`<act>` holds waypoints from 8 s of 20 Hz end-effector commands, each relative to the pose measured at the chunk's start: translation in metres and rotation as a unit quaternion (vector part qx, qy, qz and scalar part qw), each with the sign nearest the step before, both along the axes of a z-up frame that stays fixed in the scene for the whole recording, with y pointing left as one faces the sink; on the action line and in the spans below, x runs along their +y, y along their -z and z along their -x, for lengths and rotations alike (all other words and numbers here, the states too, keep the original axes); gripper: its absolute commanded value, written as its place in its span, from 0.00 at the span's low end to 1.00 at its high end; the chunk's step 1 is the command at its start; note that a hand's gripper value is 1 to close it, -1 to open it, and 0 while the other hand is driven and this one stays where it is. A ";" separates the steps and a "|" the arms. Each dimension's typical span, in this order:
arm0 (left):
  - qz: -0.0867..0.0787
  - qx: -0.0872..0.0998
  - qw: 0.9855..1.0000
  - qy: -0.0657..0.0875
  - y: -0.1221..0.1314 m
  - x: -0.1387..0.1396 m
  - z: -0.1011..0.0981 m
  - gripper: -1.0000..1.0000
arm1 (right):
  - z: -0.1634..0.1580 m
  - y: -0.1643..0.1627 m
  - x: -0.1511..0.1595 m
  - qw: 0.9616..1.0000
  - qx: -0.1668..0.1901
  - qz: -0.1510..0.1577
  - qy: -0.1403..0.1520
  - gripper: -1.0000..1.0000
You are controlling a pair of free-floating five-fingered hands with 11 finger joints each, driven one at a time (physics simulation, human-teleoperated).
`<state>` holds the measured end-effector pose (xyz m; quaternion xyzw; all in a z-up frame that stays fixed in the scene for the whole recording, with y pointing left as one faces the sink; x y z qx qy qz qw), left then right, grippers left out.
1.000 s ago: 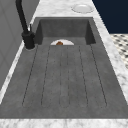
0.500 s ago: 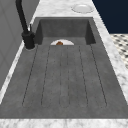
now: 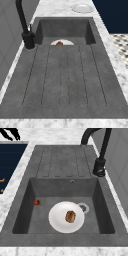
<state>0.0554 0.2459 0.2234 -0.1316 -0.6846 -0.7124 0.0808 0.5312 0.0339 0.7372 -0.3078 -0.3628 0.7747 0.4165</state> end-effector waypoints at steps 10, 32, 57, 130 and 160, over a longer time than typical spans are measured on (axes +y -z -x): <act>0.000 0.000 1.000 0.000 0.000 0.000 0.000 0.50 | -0.003 0.013 0.012 0.999 -0.044 0.023 -0.015 1.00; 0.000 0.000 1.000 0.000 0.000 0.000 0.000 0.50 | 0.051 -0.062 -0.003 0.996 -0.075 -0.034 0.025 1.00; 0.000 0.000 1.000 0.000 0.000 0.000 0.000 0.50 | 0.237 -0.096 -0.012 0.994 -0.099 -0.036 0.012 1.00; 0.000 0.000 1.000 0.000 0.000 0.000 0.000 0.50 | 0.402 0.228 -0.243 0.989 -0.040 -0.004 0.141 1.00; 0.000 0.000 1.000 0.000 0.000 0.000 0.000 0.50 | 0.294 0.265 -0.376 0.991 -0.031 -0.026 0.128 1.00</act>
